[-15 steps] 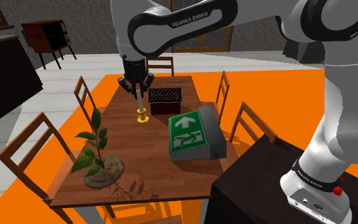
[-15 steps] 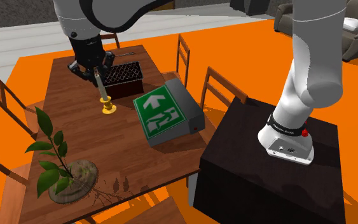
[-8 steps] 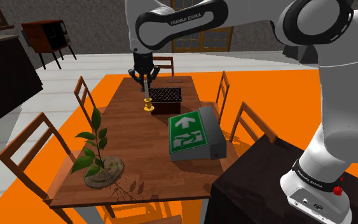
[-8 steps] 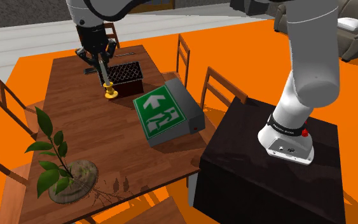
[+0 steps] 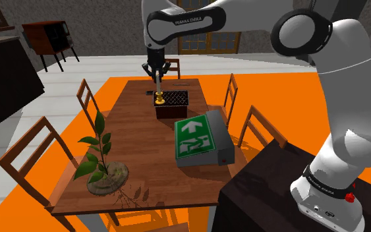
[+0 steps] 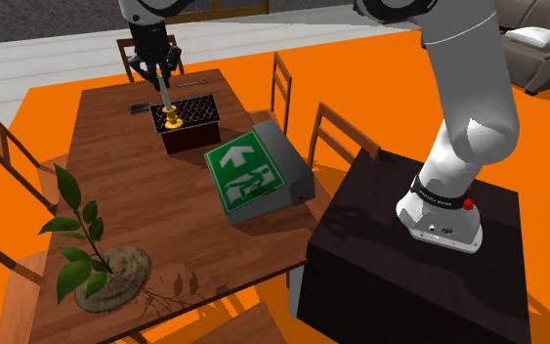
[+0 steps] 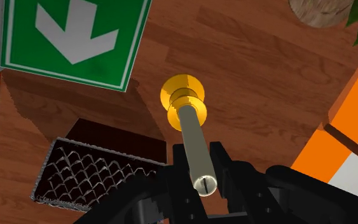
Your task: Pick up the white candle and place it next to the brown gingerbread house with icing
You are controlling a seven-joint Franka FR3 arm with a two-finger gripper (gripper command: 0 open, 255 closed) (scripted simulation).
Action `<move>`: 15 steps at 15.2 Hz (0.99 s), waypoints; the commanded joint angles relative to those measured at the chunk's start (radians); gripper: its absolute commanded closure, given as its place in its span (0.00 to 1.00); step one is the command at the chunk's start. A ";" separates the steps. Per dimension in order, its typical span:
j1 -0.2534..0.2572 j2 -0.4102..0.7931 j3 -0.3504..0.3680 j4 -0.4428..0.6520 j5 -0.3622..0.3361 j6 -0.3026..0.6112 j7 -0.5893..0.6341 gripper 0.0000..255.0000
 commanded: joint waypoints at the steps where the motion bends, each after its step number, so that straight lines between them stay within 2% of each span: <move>1: -0.011 0.055 -0.012 0.091 -0.003 -0.029 -0.044 1.00; 6: -0.003 0.246 -0.043 0.423 -0.013 -0.154 -0.147 1.00; 15: -0.041 0.199 -0.037 0.214 -0.014 0.000 -0.117 1.00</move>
